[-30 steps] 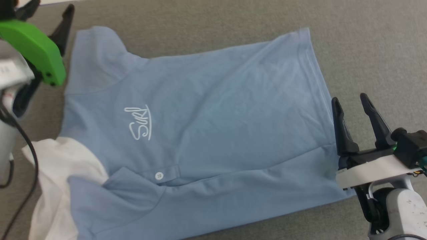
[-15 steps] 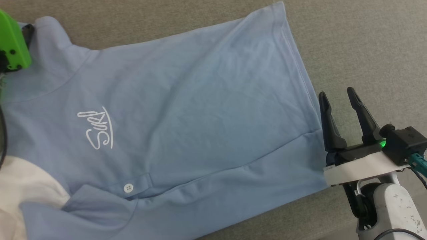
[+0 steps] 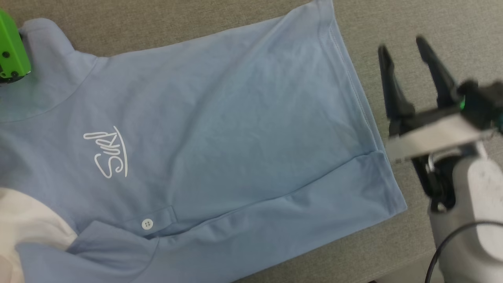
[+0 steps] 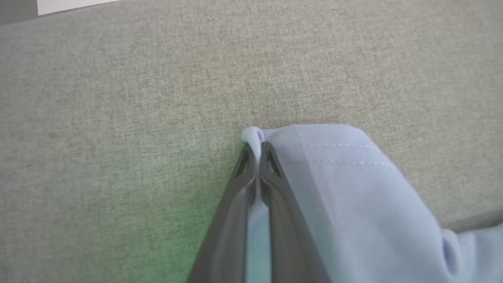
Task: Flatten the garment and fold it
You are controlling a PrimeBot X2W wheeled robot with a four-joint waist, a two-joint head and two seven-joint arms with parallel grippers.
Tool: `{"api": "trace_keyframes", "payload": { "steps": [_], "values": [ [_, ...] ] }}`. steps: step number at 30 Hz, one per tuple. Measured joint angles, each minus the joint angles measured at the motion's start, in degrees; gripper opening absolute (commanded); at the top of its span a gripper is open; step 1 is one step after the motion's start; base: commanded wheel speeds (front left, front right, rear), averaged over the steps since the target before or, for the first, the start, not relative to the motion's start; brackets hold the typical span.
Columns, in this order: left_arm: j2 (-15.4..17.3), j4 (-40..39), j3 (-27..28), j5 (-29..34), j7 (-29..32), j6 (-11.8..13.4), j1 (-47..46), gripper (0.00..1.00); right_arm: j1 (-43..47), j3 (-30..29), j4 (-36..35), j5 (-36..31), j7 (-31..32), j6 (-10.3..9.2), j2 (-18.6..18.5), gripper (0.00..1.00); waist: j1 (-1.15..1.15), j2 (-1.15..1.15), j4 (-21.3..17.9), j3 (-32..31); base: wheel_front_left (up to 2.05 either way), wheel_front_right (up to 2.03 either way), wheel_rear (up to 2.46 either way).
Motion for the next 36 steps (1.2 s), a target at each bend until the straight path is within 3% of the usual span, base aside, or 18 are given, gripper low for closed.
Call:
{"api": "trace_keyframes", "payload": {
  "steps": [3,11,15,23,24,25,26,27,31,36],
  "values": [
    [-0.05,-1.03,-0.20,0.00,0.01,0.00,-0.02,0.00,-7.74,0.66,2.41,0.05,6.82,0.00,0.03,1.00,0.00,0.00,0.48,0.25,0.00,0.00,0.00],
    [-0.48,-2.48,-0.68,0.01,-0.53,-0.96,-0.76,0.00,-24.78,1.92,17.68,0.19,29.50,0.01,0.10,1.00,0.00,0.00,2.34,1.61,0.00,0.00,0.00],
    [-0.98,-2.80,-1.05,0.02,-0.70,-1.61,-1.68,0.00,-29.58,3.35,23.19,-0.34,36.77,0.00,0.26,1.00,0.00,0.00,3.34,2.49,0.00,0.00,0.00],
    [-1.98,-3.21,-1.81,0.04,-1.55,-3.12,-3.57,0.00,-35.55,5.84,30.00,-0.83,44.54,0.00,-0.29,1.00,-0.01,0.00,5.03,4.16,0.00,0.00,0.00],
    [-2.10,-3.20,-1.83,0.03,-1.71,-3.35,-3.69,0.00,-36.33,5.75,30.75,-0.80,45.96,0.00,-0.30,0.95,-0.01,0.00,5.21,4.31,0.00,0.00,0.00],
    [-2.23,-3.16,-1.85,0.02,-1.92,-3.64,-3.79,0.00,-37.06,5.65,31.37,-0.77,47.40,0.01,-0.29,0.36,-0.01,0.00,5.37,4.43,0.00,0.00,0.00],
    [-2.37,-3.12,-1.87,0.01,-2.04,-3.69,-3.83,0.00,-37.56,5.64,31.74,-0.60,48.60,0.01,-0.23,0.09,-0.01,0.00,5.51,4.49,0.00,0.00,0.00],
    [-2.55,-3.07,-1.90,0.00,-2.14,-3.85,-3.85,0.00,-38.06,5.61,31.92,-0.49,49.80,0.02,-0.21,0.00,-0.01,0.00,5.66,4.52,0.00,0.00,0.00],
    [-3.25,-3.11,-2.10,0.01,-5.71,-5.91,-3.69,0.00,-37.86,5.83,31.18,0.24,50.99,0.01,-0.23,0.00,-0.01,0.00,6.06,4.16,0.00,0.00,0.00],
    [-5.12,-3.76,-1.77,1.00,-18.95,-10.21,-0.15,0.00,-33.12,7.66,27.50,1.62,41.96,0.01,-2.58,0.00,0.00,0.00,6.72,2.72,0.00,0.00,0.00]
  ]
}}
